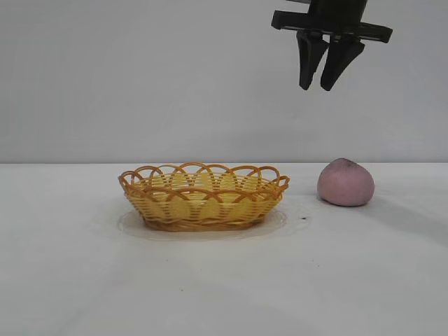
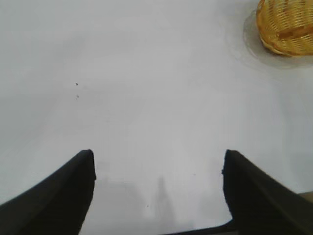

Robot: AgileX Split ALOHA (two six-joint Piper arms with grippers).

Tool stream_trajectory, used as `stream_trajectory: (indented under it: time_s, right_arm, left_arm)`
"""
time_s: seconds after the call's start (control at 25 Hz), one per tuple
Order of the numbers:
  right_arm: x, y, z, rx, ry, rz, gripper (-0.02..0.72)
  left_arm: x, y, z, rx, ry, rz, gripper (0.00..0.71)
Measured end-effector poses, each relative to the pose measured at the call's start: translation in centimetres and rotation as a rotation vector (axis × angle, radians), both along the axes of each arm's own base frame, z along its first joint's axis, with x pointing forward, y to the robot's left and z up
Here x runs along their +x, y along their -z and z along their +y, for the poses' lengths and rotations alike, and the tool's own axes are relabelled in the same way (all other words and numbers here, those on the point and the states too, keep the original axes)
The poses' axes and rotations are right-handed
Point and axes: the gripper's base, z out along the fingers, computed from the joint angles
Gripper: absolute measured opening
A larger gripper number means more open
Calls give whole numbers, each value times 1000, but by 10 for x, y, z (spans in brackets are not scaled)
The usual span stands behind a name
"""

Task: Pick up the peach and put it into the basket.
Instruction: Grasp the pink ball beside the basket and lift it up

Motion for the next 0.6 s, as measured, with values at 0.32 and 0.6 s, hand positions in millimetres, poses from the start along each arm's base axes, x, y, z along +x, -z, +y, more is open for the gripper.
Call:
stream_trajectory:
  time_s: [0.32,0.6]
  right_arm:
    - [-1,1,0,-5,-1,16,265]
    - [-4,2,-1,-12,-4,41,265]
  left_arm:
    - [-55,20,11,-33,9,-212,483]
    - [-51,27,4,-20,105,-226,483]
